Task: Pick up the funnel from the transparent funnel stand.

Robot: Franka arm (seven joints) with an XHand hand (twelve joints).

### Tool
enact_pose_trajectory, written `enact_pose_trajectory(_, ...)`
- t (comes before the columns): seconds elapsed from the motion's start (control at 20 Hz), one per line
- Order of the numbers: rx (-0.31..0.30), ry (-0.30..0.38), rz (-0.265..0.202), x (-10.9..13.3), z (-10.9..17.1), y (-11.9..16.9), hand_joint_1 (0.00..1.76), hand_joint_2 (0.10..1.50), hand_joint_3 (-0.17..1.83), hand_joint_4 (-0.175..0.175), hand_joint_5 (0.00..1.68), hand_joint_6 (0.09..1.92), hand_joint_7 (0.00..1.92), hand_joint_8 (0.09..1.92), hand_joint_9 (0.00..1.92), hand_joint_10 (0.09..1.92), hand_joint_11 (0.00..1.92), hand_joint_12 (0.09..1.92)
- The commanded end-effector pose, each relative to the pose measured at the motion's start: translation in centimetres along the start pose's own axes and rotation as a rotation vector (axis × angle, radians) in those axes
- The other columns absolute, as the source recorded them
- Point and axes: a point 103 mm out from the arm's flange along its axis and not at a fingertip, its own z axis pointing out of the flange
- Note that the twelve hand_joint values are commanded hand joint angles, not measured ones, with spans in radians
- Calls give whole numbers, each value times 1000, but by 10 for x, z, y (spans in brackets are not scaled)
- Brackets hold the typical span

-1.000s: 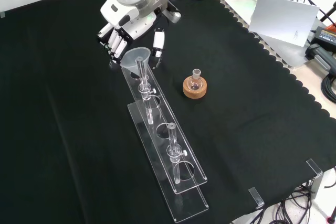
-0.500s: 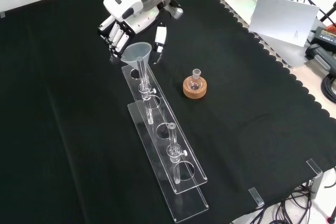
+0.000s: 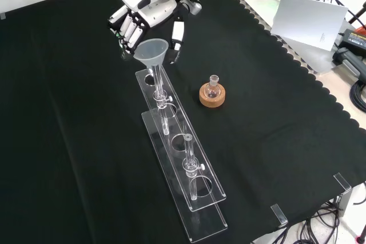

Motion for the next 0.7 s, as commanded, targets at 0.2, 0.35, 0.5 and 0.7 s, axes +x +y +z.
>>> enact_pose_trajectory(0.2, -28, -19, 10, -9, -8, -4, 642, 741, 241, 57, 723, 101, 813, 530, 720, 482, 88, 1520)
enact_pose_trajectory(0.35, -45, -21, 15, -14, -15, -7, 647, 739, 247, 57, 724, 105, 815, 531, 725, 478, 92, 1519)
enact_pose_trajectory(0.5, -55, -21, 19, -17, -20, -9, 649, 737, 252, 57, 723, 109, 816, 530, 731, 474, 95, 1517)
enact_pose_trajectory(0.7, -84, -23, 20, -22, -33, -14, 650, 733, 261, 55, 719, 114, 814, 529, 738, 467, 107, 1513)
